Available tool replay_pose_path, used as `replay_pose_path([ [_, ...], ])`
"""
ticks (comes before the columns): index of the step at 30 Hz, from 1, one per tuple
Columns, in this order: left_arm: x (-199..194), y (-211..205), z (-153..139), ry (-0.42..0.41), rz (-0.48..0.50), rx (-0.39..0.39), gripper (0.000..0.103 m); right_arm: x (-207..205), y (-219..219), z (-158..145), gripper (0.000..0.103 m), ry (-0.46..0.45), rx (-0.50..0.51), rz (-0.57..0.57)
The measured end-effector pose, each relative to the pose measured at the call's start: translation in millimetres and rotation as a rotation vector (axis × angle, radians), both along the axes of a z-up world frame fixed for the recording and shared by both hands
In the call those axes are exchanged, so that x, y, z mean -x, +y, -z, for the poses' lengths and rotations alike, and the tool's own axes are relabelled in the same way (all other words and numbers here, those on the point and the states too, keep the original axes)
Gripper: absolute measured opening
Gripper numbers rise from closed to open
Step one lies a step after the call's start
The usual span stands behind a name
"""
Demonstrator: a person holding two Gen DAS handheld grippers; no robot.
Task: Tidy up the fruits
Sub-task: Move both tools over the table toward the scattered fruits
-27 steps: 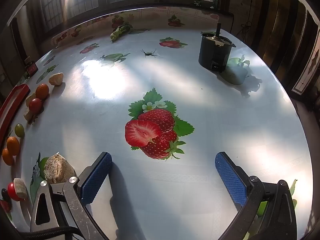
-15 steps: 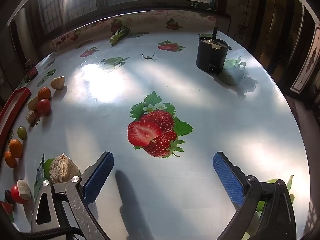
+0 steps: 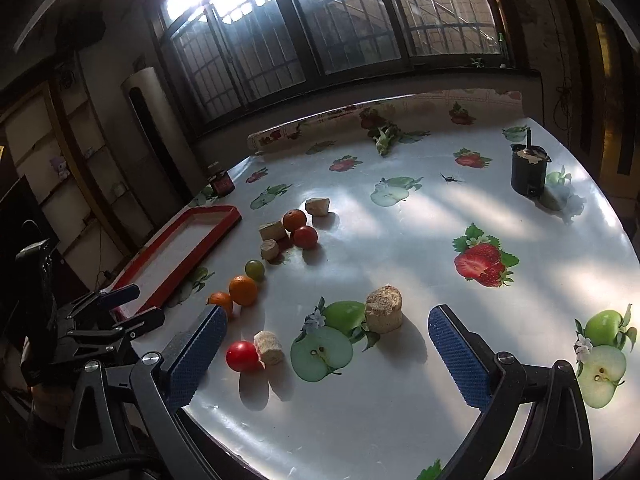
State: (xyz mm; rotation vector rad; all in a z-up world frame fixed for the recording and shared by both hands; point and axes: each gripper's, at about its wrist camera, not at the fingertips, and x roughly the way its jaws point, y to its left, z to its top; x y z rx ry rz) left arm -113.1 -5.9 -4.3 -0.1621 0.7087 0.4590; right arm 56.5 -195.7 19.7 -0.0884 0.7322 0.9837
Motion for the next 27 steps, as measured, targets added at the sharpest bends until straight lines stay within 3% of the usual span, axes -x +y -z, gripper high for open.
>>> replay_pose_path([
  [6, 17.0, 6.7, -9.2, -0.024, -0.066, -0.053, 0.084, 37.9, 8.5, -5.8, 0.102, -0.220, 0.115, -0.103],
  [13, 27.1, 8.4, -11.9, -0.025, -0.093, -0.081, 0.084, 57.2, 12.6, -2.5, 0.102, -0.355, 0.184, -0.151],
  [27, 37.8, 1.9, -22.0, -0.051, -0.113, -0.132, 0.084, 68.8, 17.4, 1.6, 0.102, -0.389, 0.202, -0.203],
])
